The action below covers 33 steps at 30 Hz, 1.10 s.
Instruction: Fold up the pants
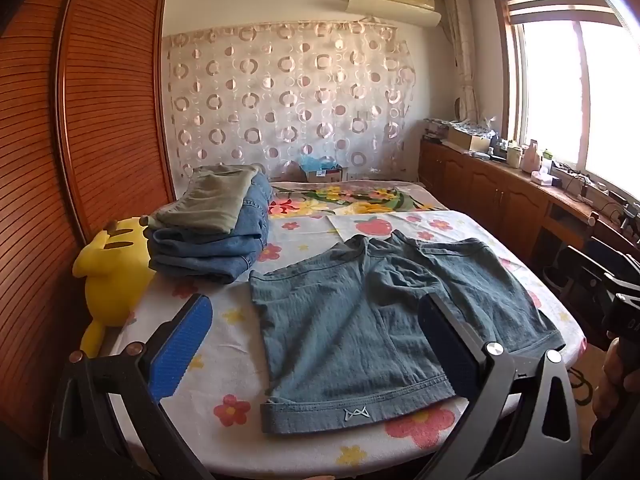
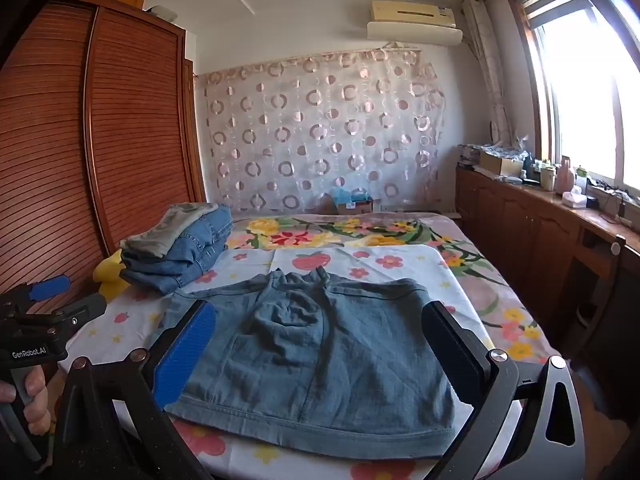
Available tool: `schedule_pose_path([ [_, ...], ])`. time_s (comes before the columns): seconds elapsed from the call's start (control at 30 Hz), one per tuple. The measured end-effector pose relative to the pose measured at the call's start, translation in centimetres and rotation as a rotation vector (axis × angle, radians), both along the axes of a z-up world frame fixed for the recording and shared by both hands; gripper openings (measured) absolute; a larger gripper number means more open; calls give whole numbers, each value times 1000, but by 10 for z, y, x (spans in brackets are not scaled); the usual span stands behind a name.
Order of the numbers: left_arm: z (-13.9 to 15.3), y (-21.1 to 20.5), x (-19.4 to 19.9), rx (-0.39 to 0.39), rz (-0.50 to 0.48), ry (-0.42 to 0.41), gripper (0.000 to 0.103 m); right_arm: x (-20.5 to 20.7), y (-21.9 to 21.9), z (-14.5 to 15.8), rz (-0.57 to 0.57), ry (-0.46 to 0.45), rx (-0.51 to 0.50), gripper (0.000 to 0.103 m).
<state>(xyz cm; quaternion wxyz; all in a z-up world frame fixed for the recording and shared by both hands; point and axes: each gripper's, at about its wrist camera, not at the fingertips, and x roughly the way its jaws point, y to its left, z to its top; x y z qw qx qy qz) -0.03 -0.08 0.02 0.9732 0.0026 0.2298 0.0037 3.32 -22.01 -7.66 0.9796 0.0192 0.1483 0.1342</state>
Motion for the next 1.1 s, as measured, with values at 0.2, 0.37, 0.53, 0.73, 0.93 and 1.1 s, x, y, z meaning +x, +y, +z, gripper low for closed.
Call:
schedule_pose_path([
  [0.2,0,1,-1,-3,4,5,103,0,-1,-1,-2,4,3,102],
  [0.37,-8,6,-5,-4,4,7,103,-2,4,-2,0,5,-4,102],
  [0.53,-6,4,-2,-2,6,15,103,1,4,-2,2,12,-3,102],
  [0.73,-7,5,-4,-1,5,12,103,1,3,-2,3,14,-2,102],
  [0.93,-10,8,-5,-11,1,11,103,2,3,-3,2,16,2,102],
  [1.1,-10,8,-4,-5,3,13,103,2,3,-3,0,18,3,102],
])
